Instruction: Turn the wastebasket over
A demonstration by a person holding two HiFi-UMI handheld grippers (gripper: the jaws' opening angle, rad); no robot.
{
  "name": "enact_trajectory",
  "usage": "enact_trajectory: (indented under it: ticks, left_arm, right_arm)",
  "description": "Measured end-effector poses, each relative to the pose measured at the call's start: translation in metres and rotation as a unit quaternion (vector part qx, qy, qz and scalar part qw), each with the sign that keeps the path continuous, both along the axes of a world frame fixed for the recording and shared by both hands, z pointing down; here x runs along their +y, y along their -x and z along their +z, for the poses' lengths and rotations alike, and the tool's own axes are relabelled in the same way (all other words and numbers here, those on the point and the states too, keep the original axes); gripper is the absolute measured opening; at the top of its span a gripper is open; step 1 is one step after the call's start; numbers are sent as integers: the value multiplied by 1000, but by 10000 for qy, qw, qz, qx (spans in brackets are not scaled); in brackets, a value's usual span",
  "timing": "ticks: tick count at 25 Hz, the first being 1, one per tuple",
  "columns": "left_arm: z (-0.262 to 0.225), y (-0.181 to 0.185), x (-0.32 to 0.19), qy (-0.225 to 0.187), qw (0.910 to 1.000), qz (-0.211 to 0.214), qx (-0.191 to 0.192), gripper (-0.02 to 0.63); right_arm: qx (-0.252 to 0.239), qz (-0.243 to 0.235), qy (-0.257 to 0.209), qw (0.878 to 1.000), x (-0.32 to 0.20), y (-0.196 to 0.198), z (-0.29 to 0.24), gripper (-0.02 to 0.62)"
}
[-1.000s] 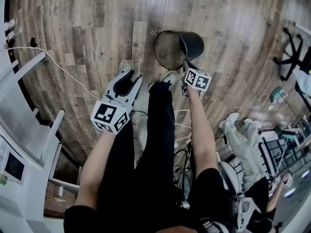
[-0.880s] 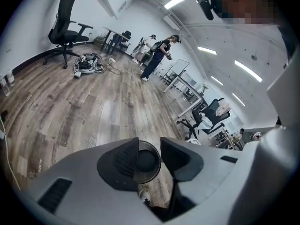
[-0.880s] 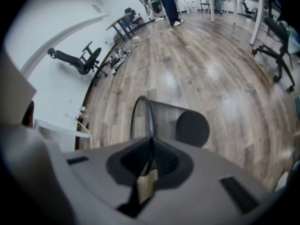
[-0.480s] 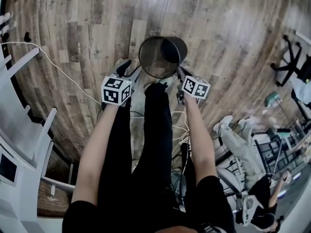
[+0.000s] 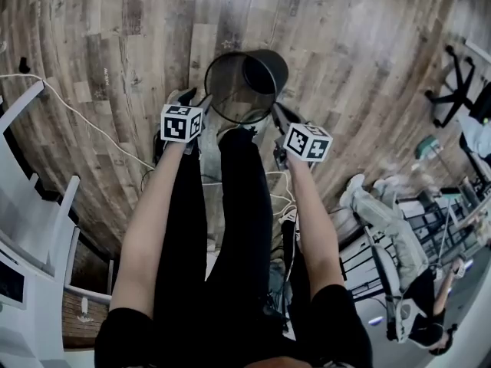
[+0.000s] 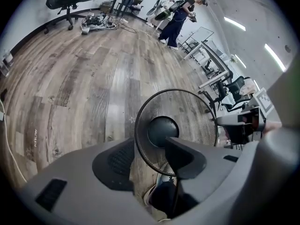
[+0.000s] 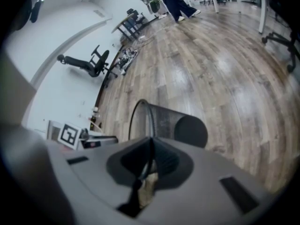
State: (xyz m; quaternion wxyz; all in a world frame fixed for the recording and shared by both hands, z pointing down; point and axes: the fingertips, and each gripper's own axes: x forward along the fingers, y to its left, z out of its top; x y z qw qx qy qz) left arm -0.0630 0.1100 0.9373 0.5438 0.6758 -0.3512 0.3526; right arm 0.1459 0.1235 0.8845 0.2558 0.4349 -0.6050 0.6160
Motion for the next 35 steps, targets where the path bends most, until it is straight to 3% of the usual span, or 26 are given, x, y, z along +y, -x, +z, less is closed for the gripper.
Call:
enact_trajectory:
  ticks: [11, 13, 17, 19, 22, 24, 30, 35]
  left_arm:
    - [64, -21, 8, 391, 9988, 187, -211, 230]
    - [69, -28, 13, 515, 9983, 223, -175, 183]
    - [68, -40, 20, 604, 9973, 410, -36, 168]
    - [66, -47, 22, 624, 9969, 466, 52, 101]
    - [60, -51, 17, 672, 9970, 225, 310, 87]
    - [53, -49, 9, 619, 9973, 49, 389, 74]
    - [44, -32, -6, 447, 9986, 44, 297, 78]
    - [40, 2, -19, 331, 9992, -228, 0, 75]
  right_arm:
    - [-28, 178, -105, 9998, 5, -21, 1, 43]
    - [70, 153, -125, 9998, 4, -28, 3, 43]
    - [277, 30, -186, 9994, 2, -36, 4, 44]
    - [367, -38, -229, 9991, 1, -37, 3, 44]
    - [478, -24, -188, 9987, 0, -43, 7, 43]
    - [489, 41, -101, 9987, 2, -47, 14, 43]
    - [361, 206, -55, 9991, -4, -39, 29, 43]
    - [249, 63, 81, 9996, -12, -11, 44, 43]
